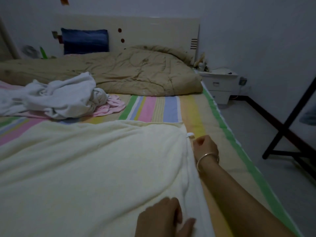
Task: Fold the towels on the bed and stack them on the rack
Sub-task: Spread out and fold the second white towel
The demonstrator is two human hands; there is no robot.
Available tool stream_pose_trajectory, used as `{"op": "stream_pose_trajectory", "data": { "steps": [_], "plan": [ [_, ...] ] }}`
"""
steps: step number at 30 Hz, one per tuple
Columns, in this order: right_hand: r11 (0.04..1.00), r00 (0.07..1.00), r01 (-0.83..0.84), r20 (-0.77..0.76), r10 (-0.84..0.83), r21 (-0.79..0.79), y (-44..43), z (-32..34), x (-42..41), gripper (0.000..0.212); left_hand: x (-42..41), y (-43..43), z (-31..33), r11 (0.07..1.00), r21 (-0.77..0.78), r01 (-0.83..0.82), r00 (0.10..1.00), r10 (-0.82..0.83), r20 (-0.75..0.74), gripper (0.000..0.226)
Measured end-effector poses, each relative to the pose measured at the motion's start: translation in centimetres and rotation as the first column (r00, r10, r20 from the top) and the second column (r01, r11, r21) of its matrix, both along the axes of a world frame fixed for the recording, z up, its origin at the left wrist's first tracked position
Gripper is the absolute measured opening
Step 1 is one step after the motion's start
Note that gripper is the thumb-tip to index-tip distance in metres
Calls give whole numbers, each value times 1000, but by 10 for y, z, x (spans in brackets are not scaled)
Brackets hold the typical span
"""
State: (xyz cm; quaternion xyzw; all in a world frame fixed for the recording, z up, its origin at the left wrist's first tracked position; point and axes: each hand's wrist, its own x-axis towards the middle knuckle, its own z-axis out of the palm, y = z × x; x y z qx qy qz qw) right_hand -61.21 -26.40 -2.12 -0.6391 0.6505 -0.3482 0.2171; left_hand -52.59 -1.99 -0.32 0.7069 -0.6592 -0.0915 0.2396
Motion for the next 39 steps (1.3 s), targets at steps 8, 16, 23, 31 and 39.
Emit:
{"op": "stream_pose_trajectory", "data": {
  "steps": [8,16,23,31,39],
  "plan": [
    [880,907,-196,-262,331,433,79,1,4,60,-41,41,3,920,382,-87,991,42,126,41],
    [896,877,-73,-400,267,439,96,9,8,54,-36,59,4,955,291,-54,995,27,95,24],
    [965,917,-38,-374,136,258,110,18,-10,46,-31,66,14,974,180,140,990,-141,-9,37],
    [969,877,55,-475,69,240,120,8,-35,37,-49,67,-8,963,216,163,985,-173,29,30],
    [938,921,6,-367,130,346,137,14,-45,51,-46,107,9,993,30,116,989,-113,-91,32]
  ]
}}
